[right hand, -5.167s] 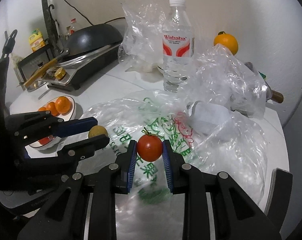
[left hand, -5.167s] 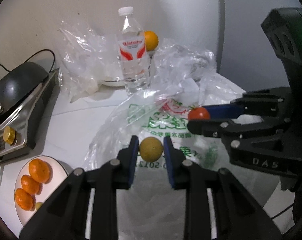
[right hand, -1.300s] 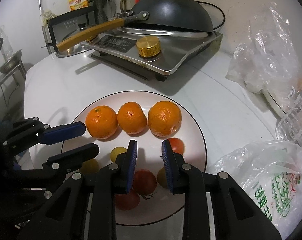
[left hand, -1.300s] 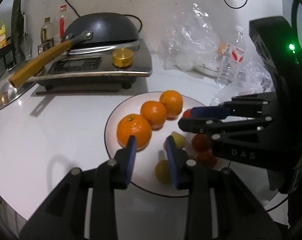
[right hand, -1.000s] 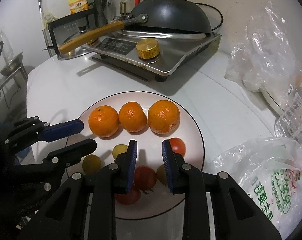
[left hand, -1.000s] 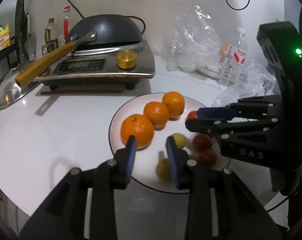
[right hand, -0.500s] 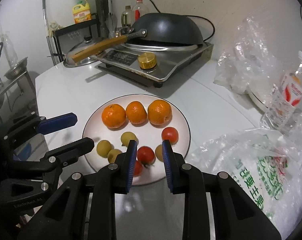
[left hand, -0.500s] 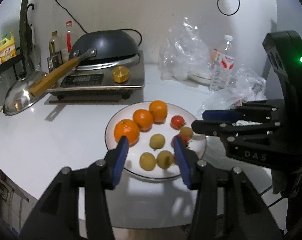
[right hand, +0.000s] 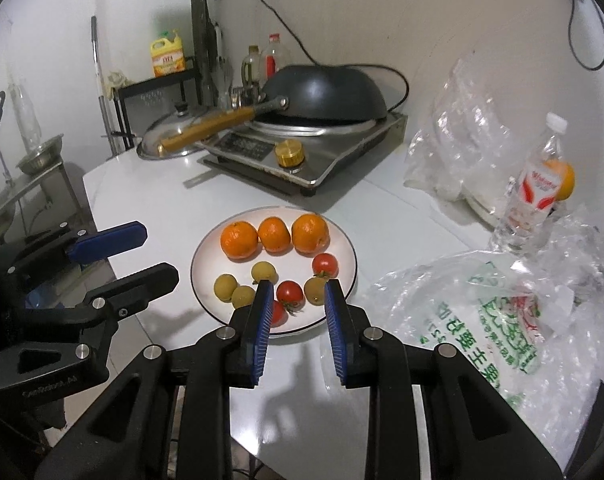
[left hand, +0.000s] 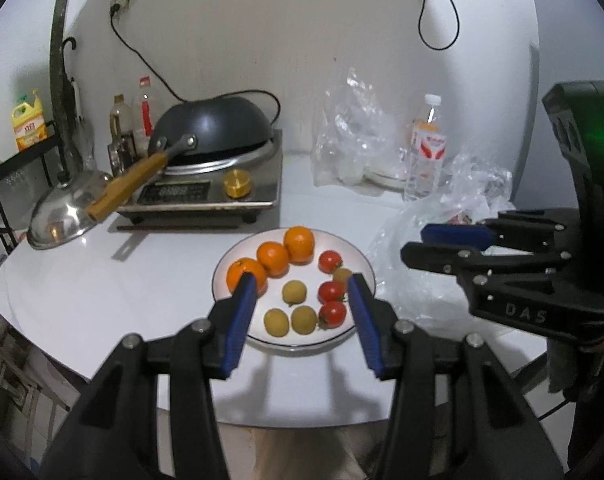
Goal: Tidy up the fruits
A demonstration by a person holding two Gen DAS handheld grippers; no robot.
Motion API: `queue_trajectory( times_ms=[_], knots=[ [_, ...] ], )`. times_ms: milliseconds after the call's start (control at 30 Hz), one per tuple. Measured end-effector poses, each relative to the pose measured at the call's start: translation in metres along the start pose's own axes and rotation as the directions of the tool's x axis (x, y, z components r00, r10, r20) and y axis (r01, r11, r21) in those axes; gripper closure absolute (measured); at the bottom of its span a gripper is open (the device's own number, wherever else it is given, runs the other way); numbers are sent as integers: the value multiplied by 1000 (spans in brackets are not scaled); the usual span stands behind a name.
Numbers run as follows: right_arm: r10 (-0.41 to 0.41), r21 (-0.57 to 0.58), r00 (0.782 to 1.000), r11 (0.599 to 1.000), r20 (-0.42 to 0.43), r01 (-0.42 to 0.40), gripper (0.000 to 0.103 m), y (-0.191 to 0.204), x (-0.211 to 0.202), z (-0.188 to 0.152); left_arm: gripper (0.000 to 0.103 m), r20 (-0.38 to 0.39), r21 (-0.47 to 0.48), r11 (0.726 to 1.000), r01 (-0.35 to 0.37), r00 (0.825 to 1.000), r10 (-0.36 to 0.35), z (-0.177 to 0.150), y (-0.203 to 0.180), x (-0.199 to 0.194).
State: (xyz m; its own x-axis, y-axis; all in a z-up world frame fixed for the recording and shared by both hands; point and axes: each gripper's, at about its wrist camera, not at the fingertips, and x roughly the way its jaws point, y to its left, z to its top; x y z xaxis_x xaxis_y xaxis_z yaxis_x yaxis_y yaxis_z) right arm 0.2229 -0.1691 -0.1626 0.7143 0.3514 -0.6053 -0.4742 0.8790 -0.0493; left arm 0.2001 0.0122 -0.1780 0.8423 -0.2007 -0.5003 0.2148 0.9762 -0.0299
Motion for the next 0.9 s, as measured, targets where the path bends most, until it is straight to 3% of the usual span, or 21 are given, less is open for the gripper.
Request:
queue_trajectory(
  times_ms=[433, 500, 567, 833, 900],
  knots=[
    [-25, -20, 987, 999, 159, 28, 75, 11, -91, 8, 52, 123, 12, 999, -44, 991, 42, 18, -21, -75],
    [-26, -23, 984, 999, 179, 31, 75, 12, -101, 10, 37, 144, 17, 999, -49, 988, 46, 21, -24, -86],
    [-30, -27, 978, 999, 206, 36, 74, 14, -116, 12, 30, 170, 20, 998, -55, 984, 50, 24, -28, -100],
    [-37, -36, 954, 998, 298, 50, 73, 19, -165, 14, 29, 245, 26, 996, -90, 966, 81, 38, -41, -147],
    [-37, -34, 948, 998, 317, 51, 68, 20, -176, 15, 29, 257, 31, 995, -100, 962, 89, 40, -45, -157]
  ],
)
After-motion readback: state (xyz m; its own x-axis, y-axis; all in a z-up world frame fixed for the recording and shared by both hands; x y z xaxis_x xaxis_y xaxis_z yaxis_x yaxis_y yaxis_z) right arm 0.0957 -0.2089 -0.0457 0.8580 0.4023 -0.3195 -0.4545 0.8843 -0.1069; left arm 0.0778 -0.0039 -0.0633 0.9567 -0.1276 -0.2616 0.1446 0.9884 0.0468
